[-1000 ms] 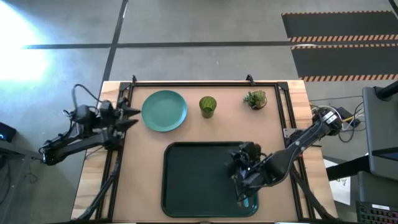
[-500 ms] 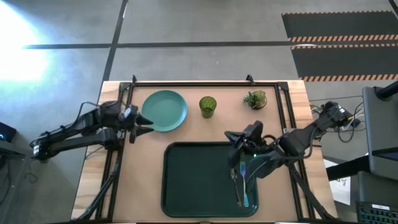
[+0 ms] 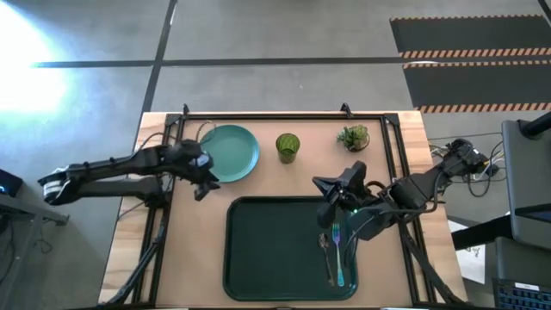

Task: Pick and place plate/cup/fork/spoon on tray
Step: Put the light green plate on the serving tray beside the spoon

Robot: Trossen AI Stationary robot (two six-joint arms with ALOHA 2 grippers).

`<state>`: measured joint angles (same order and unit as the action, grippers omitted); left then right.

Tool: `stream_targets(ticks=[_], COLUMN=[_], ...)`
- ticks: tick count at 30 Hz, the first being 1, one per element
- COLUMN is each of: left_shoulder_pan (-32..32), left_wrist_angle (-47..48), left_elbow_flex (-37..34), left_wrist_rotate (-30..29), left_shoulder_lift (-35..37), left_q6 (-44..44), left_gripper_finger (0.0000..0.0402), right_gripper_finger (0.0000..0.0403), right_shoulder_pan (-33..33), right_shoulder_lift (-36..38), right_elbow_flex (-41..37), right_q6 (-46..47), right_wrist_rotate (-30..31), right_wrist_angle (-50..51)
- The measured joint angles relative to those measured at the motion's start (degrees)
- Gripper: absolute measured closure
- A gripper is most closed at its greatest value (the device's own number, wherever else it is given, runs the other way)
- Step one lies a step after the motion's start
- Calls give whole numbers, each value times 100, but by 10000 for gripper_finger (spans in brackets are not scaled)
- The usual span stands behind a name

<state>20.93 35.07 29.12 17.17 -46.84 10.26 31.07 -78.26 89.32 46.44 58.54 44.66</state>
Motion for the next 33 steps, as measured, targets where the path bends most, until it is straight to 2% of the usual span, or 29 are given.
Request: stream_targets(ticks=[4, 8, 17, 22, 33], left_shoulder_pan=[0, 0, 7, 7, -4], left_wrist_angle=[-3, -48, -94, 119, 227], left_elbow_flex=[22, 76, 379, 529, 549], left_wrist_rotate=[-24, -151, -1080, -1469, -1468], left_shoulder_lift=[-376, -612, -856, -1217, -2330], left_q6=[-12, -32, -832, -1278, -1823], left_gripper_finger=[264, 243, 181, 176, 176], right_gripper_finger=[394, 394, 394, 394, 394], right_shoulder_pan=[0, 2, 2, 2, 2], right_shoulder_lift=[0, 0, -2, -2, -2], right_elbow_flex=[-2, -2, -2, -2, -2], right_q6=[-19, -26, -68, -61, -44], right_wrist_rotate=[-10, -72, -196, -198, -198], right_wrist_angle=[0, 0, -2, 0, 0])
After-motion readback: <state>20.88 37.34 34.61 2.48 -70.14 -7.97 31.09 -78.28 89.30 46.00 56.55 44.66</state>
